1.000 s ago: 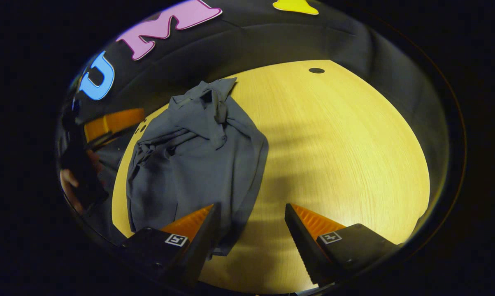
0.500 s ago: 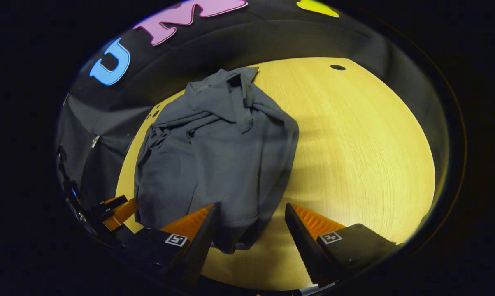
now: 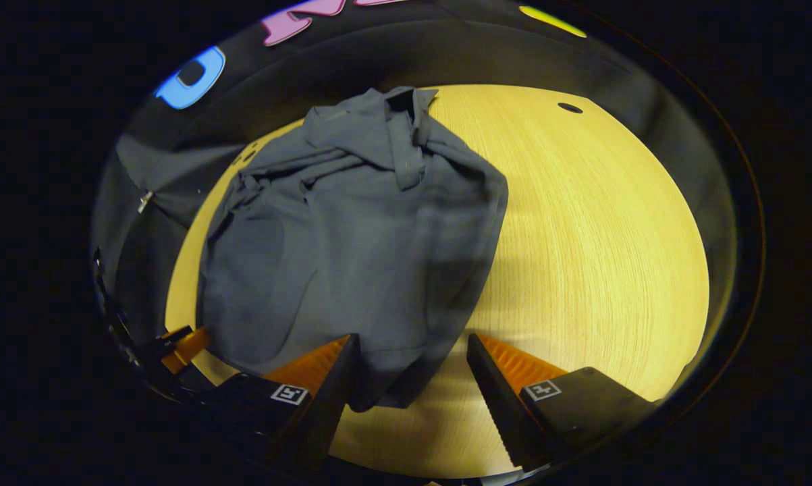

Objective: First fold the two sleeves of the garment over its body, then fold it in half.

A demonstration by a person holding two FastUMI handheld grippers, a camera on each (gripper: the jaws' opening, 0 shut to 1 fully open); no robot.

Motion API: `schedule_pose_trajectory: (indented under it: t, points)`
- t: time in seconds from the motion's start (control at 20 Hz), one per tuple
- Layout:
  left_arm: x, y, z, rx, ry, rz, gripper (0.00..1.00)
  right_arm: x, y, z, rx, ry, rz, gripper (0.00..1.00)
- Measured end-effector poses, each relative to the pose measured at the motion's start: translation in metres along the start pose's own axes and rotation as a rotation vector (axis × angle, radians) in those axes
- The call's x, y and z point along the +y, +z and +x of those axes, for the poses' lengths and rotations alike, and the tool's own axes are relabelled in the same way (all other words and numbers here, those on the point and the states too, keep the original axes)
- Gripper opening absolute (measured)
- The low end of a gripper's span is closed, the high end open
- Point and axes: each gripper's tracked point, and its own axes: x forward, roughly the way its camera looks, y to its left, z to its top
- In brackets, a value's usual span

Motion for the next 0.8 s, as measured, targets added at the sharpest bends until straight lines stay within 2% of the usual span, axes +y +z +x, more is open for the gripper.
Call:
schedule_pose_trajectory:
  t: [0.25, 0.35, 0.4, 0.45, 0.55, 0.6, 0.65, 0.7, 0.75, 0.8]
  points:
    - [0.001, -0.003, 0.009, 0.008, 0.0, 0.001, 0.98, 0.005, -0.002, 0.006, 0.012, -0.065, -0.136, 0.97]
    - [-0.003, -0.003, 0.012, 0.01, -0.008, 0.014, 0.97, 0.013, 0.0, 0.01, 0.022, -0.052, -0.161, 0.96]
    - [-0.005, -0.003, 0.014, 0.012, -0.006, 0.018, 0.95, 0.019, -0.001, 0.01, 0.029, -0.039, -0.167, 0.84]
    - [-0.006, -0.004, 0.013, 0.013, -0.009, 0.021, 0.87, 0.024, 0.0, 0.012, 0.03, -0.025, -0.169, 0.84]
    - [-0.01, -0.004, 0.014, 0.021, -0.017, 0.026, 0.83, 0.031, -0.002, 0.012, 0.046, 0.018, -0.161, 0.57]
    - [-0.013, -0.004, 0.013, 0.025, -0.017, 0.028, 0.75, 0.032, -0.003, 0.012, 0.049, 0.031, -0.137, 0.45]
    - [-0.014, -0.002, 0.014, 0.027, -0.021, 0.029, 0.73, 0.033, -0.002, 0.013, 0.052, 0.045, -0.111, 0.33]
    - [-0.018, -0.002, 0.014, 0.026, -0.029, 0.038, 0.66, 0.033, 0.0, 0.012, 0.051, 0.071, -0.085, 0.32]
    - [-0.022, -0.002, 0.015, 0.026, -0.042, 0.049, 0.59, 0.031, 0.001, 0.012, 0.054, 0.092, -0.042, 0.24]
    - [-0.028, -0.002, 0.016, 0.024, -0.056, 0.063, 0.46, 0.031, -0.001, 0.011, 0.06, 0.113, -0.001, 0.16]
